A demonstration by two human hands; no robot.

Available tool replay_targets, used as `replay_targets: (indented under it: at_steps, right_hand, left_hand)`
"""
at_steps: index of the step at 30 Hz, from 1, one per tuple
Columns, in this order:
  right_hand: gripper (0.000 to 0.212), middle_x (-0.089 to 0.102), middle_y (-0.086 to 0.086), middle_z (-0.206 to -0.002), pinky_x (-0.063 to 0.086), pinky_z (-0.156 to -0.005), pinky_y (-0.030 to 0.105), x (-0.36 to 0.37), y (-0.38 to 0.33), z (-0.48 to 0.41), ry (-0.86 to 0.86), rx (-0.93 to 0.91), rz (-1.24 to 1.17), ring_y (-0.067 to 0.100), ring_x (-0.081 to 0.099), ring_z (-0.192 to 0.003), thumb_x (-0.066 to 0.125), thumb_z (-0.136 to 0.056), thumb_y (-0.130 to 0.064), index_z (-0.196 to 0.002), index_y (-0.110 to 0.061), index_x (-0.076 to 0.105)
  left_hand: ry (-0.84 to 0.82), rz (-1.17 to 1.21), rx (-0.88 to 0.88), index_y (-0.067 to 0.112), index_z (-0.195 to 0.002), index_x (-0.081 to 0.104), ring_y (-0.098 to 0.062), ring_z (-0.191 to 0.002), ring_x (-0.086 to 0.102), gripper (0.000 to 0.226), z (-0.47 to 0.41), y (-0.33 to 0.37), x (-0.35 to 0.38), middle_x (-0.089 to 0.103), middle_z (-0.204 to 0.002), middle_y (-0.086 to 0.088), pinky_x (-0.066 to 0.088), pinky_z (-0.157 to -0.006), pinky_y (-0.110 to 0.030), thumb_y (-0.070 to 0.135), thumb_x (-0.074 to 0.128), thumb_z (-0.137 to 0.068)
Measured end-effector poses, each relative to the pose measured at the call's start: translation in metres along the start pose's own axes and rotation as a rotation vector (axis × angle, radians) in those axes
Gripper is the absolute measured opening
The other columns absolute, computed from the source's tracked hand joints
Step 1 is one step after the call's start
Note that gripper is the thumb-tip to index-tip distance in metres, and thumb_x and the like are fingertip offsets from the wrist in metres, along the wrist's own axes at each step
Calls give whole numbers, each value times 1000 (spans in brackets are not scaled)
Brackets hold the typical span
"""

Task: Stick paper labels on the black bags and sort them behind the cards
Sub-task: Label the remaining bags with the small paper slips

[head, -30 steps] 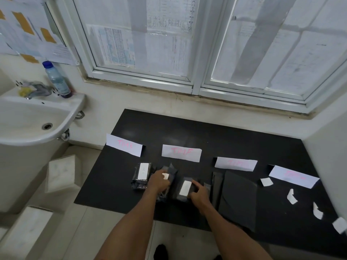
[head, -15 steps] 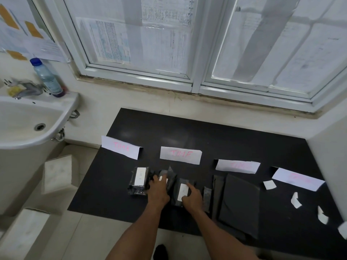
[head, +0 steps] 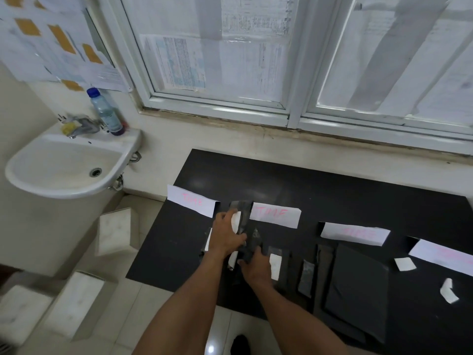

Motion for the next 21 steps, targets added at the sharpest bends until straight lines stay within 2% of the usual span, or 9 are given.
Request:
replay_targets:
  at_steps: [4, 7, 11, 13, 15, 16, 18, 19, 21]
  right_hand:
    - [73, 66, 9, -107, 57, -78, 37, 12, -1, 1, 6, 42, 95, 27, 67, -94, 78, -71, -29, -127, -18, 32]
    - [81, 65, 12, -111, 56, -81, 40, 9, 1, 0, 56, 113, 6, 29, 65, -97, 73, -74, -24, -137, -16, 24]
    - [65, 61, 8, -113, 51, -80, 34, -8, 10, 4, 68, 299, -437, 30, 62, -101, 72, -74, -29, -129, -16, 40]
    - [51, 64, 10, -101, 55, -71, 37, -10, 19, -1, -8, 426, -806, 29, 62, -87, 66, -64, -22, -112, -11, 57]
    - [49, 61, 16, -79, 52, -56, 33, -15, 32, -3, -116, 486, -1131, 30, 58, -66, 59, -40, -19, -86, -3, 63]
    - [44, 61, 18, -73, 51, -54, 32, -22, 36, -1, -139, 506, -1235, 30, 57, -62, 58, -41, -21, -81, -3, 65]
    - [29, 62, 18, -70, 51, -48, 28, -46, 42, 3, -141, 483, -1377, 30, 57, -59, 48, -71, -17, -87, -3, 67]
    - [30, 61, 17, -70, 48, -44, 25, -60, 52, 3, -102, 465, -1409, 28, 56, -57, 40, -80, -13, -94, -2, 65]
    - [30, 61, 15, -74, 46, -42, 24, -73, 68, 2, -76, 437, -1422, 24, 56, -55, 42, -91, -22, -100, -2, 62]
  left_hand:
    - [-22, 1, -14, 24, -136, 43, -26, -118, 48, 76, 4, -4, -3, 42, -129, -7, 47, -100, -39, 28, 76, -67]
    - [-35, -9, -26, 24, -136, 43, -26, -118, 49, 75, 6, -4, -2, 42, -131, -7, 46, -100, -37, 28, 76, -68]
    - [-40, -14, -1, 23, -135, 44, -25, -117, 50, 74, 7, 3, 3, 42, -131, -7, 44, -96, -31, 23, 75, -68]
    - [-39, -25, 10, 22, -135, 45, -25, -117, 49, 73, 7, 6, 6, 42, -131, -7, 43, -94, -29, 21, 75, -69]
    - [-48, -55, 17, 22, -135, 44, -26, -119, 47, 72, 7, 11, 13, 41, -132, -8, 44, -95, -31, 20, 74, -70]
    - [-62, -77, 13, 21, -135, 43, -27, -120, 45, 72, 9, 14, 17, 40, -133, -8, 44, -97, -33, 21, 73, -70]
    - [-109, -170, 2, 22, -137, 39, -29, -122, 44, 74, 12, 17, 30, 39, -133, -9, 45, -99, -37, 24, 72, -71]
    - [-144, -235, -2, 23, -139, 37, -30, -122, 43, 76, 14, 21, 40, 39, -132, -10, 45, -99, -39, 26, 72, -71]
    - [-220, -326, -39, 25, -141, 33, -33, -124, 40, 78, 21, 18, 58, 36, -132, -10, 44, -99, -44, 24, 70, -73]
Point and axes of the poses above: each hand's wrist, its own z-axis away from the middle knuckle, its own x-axis out of the palm, y = z × x, the point moved 8 cm from there along -z, towards the middle knuckle
